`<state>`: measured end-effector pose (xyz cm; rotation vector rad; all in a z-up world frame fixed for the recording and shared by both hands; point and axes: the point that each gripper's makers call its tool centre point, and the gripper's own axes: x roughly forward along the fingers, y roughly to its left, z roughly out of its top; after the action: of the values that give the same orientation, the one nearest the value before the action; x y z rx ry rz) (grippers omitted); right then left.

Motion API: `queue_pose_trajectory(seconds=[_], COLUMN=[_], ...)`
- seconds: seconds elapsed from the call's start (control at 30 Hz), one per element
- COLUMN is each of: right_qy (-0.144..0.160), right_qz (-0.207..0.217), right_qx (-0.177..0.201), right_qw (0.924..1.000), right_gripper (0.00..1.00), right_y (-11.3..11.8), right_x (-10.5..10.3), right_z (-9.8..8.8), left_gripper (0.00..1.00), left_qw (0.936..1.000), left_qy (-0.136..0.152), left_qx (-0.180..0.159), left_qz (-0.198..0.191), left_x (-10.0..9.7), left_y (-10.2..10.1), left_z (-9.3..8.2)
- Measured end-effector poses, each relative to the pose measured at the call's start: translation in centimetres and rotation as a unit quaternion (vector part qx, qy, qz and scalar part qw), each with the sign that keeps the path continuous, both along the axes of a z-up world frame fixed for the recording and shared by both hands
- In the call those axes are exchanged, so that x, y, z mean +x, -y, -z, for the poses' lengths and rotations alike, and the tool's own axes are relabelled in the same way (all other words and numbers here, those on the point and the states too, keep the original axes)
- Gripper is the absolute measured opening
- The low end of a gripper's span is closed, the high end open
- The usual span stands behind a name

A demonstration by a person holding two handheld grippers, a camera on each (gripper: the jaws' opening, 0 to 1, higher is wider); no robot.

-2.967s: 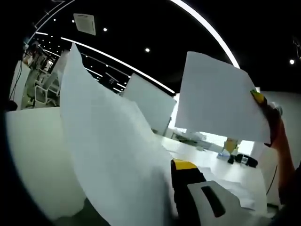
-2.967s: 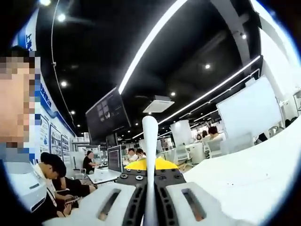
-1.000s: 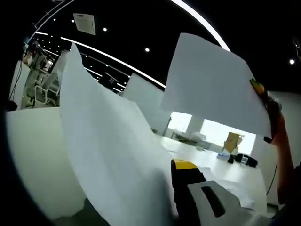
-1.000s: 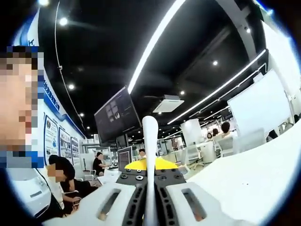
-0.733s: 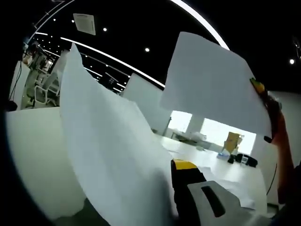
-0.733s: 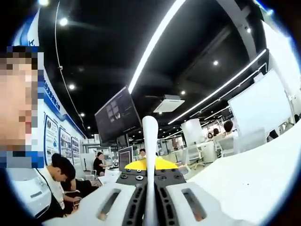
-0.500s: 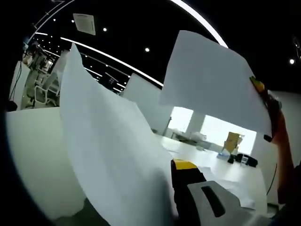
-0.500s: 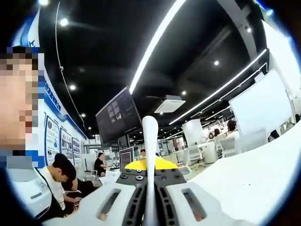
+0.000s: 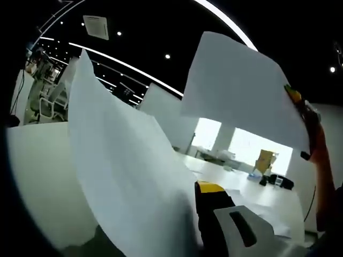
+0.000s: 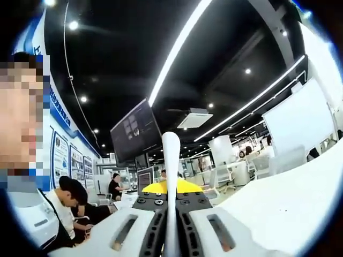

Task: Organize the stack of printing papers by aligning and flattening the scattered papers on the table

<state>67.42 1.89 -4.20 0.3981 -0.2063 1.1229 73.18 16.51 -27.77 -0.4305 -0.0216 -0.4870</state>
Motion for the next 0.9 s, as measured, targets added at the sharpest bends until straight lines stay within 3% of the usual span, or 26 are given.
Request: queue_pose_trajectory(seconds=[0.9], right_qy=[-0.02], right_qz=[-0.004], right_qx=[0.001], right_qw=[0.9998], right_gripper=[0.0], right_y=[-0.9], right_x=[0.1], right_z=[0.8], left_gripper=[0.21], left_qw=[1.0], left_qy=[0.002], left_qx=[-0.005], left_qz=[0.002], left_x=[0.0], left_y=[-0.1], left_z=[-0.1])
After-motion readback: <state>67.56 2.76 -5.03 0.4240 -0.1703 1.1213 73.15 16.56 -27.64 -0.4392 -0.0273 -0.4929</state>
